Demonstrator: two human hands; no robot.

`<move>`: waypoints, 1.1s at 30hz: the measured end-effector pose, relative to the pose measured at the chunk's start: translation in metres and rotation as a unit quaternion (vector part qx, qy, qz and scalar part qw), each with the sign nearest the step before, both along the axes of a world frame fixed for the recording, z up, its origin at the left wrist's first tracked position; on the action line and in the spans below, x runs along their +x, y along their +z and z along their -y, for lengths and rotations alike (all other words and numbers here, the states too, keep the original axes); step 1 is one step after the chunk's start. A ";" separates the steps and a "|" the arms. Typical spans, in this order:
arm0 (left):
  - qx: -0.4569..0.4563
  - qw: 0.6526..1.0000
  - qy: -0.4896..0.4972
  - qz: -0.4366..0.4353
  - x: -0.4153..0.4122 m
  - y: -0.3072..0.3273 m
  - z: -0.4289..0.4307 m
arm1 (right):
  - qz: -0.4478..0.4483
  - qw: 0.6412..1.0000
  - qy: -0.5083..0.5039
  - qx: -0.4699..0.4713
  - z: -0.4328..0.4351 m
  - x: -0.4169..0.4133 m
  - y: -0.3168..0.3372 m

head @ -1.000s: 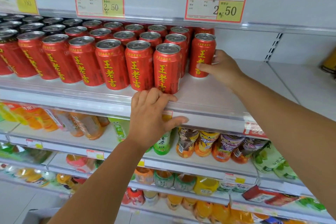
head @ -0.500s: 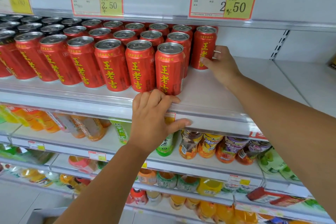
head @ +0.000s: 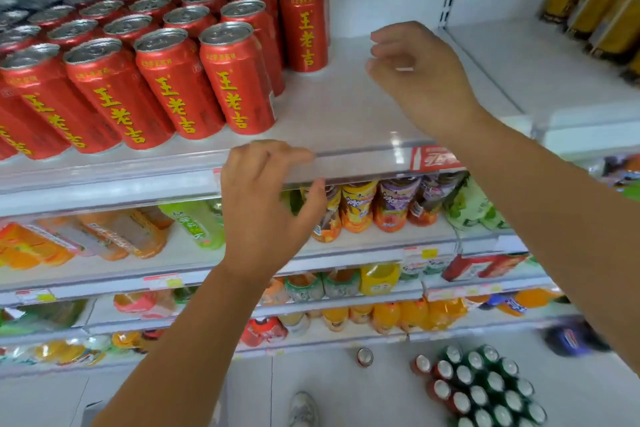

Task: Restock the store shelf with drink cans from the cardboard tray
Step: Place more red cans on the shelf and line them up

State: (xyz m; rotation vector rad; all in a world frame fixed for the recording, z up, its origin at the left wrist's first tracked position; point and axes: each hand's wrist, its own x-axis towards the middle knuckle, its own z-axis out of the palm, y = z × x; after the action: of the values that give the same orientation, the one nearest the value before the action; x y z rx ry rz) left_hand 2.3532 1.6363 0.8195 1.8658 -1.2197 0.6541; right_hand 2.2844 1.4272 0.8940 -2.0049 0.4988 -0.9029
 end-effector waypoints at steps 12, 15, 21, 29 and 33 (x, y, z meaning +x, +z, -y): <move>0.446 0.787 -0.131 -0.406 -0.133 -0.283 0.025 | -0.146 0.925 -0.240 0.254 -0.028 -0.229 -0.274; 0.550 0.712 -0.080 -0.430 -0.145 -0.378 0.012 | -0.259 0.845 -0.295 0.363 -0.042 -0.268 -0.396; 0.640 0.627 -0.029 -0.444 -0.150 -0.573 0.010 | -0.359 0.757 -0.283 0.466 -0.073 -0.305 -0.614; 0.628 0.653 0.041 -0.420 -0.136 -0.798 0.050 | -0.412 0.742 -0.226 0.478 -0.072 -0.286 -0.863; 0.583 0.677 0.060 -0.445 -0.126 -0.868 0.060 | -0.369 0.770 -0.252 0.456 -0.046 -0.270 -0.930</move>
State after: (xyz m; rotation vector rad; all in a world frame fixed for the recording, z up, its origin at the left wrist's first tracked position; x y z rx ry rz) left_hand 2.2273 1.5768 -0.0481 2.6821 -0.7819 -1.2563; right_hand 2.0148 1.4736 -0.0358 -1.2066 1.6220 0.0025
